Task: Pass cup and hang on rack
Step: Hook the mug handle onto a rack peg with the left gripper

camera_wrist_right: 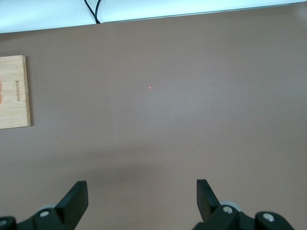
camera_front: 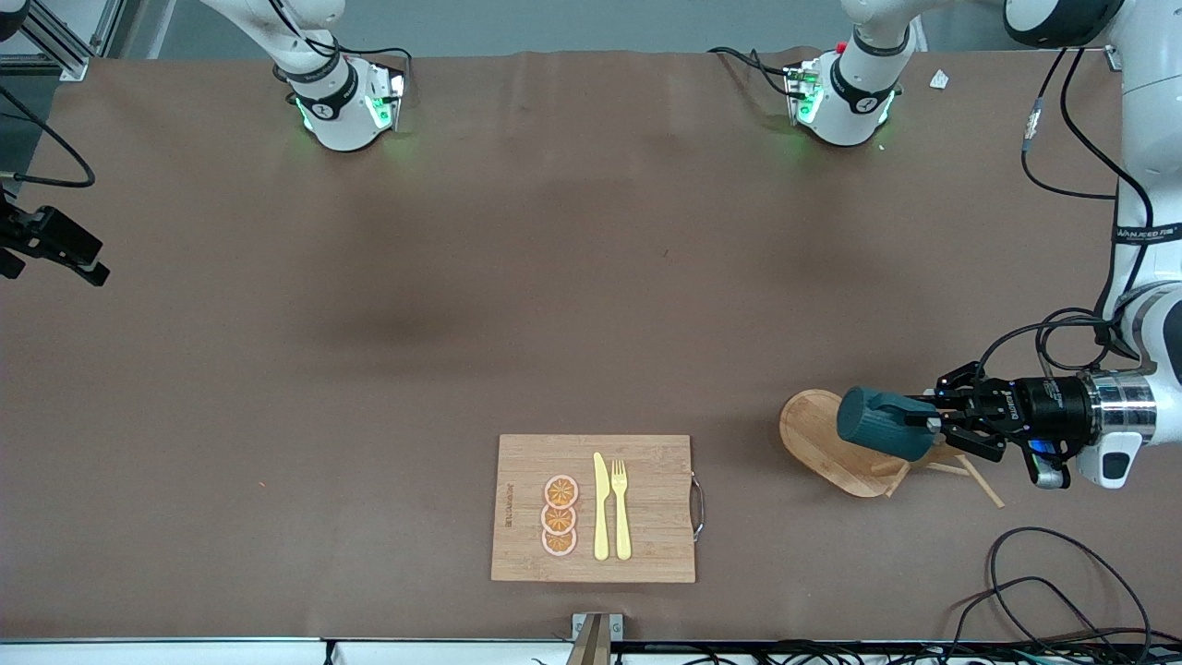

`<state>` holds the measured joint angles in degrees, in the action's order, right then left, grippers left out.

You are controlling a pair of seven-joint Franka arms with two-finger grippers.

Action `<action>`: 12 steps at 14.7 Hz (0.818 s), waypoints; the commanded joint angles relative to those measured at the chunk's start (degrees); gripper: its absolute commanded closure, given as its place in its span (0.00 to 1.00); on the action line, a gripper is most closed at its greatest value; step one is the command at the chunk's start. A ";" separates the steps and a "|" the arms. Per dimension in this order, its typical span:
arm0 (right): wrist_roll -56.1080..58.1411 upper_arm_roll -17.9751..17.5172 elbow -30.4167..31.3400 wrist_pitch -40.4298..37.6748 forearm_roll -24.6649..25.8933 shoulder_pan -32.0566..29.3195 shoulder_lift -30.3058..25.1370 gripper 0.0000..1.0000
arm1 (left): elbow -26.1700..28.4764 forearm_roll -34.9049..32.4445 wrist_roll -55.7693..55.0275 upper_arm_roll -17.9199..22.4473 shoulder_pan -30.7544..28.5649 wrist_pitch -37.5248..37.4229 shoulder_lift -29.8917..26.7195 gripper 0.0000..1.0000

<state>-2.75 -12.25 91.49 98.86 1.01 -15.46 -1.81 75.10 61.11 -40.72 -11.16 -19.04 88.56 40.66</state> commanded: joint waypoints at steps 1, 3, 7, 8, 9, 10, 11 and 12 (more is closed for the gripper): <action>0.81 -0.50 1.67 0.80 -0.84 -0.62 -1.53 0.00 | 0.23 1.29 -0.59 -0.44 -1.35 -1.02 -0.23 0.99; 0.81 -0.50 1.67 0.72 -0.84 -0.62 -1.53 0.00 | 0.23 1.29 -0.50 -0.44 -1.61 -1.02 -0.23 0.99; 0.81 -0.50 1.67 0.72 -0.84 -0.62 -1.53 0.00 | 0.23 1.20 -0.59 -0.44 -2.49 -1.82 -0.15 0.98; 0.81 -0.50 1.67 0.72 -0.84 -0.62 -1.53 0.00 | 0.23 1.20 -0.50 -0.44 -2.50 -1.73 -0.06 0.98; 0.81 -0.50 1.67 0.72 -0.84 -0.62 -1.53 0.00 | 0.23 1.20 -0.42 -0.44 -2.50 -1.73 0.38 0.98; 0.81 -0.50 1.67 0.63 -0.84 -0.62 -1.53 0.00 | 0.14 1.29 -0.33 -0.44 -2.58 -1.73 0.64 0.98; 0.81 -0.50 1.67 0.72 -0.84 -0.62 -1.53 0.00 | 0.14 1.29 -0.07 -0.44 -2.50 -1.73 0.64 0.96; 0.81 -0.50 1.67 0.72 -0.84 -0.71 -1.53 0.00 | 0.14 1.03 -0.41 -0.44 -2.41 -1.73 0.73 0.95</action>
<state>-2.74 -12.35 91.49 98.87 1.01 -15.46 -1.81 75.25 61.12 -40.75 -11.17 -21.08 87.66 41.12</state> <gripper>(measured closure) 0.000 0.789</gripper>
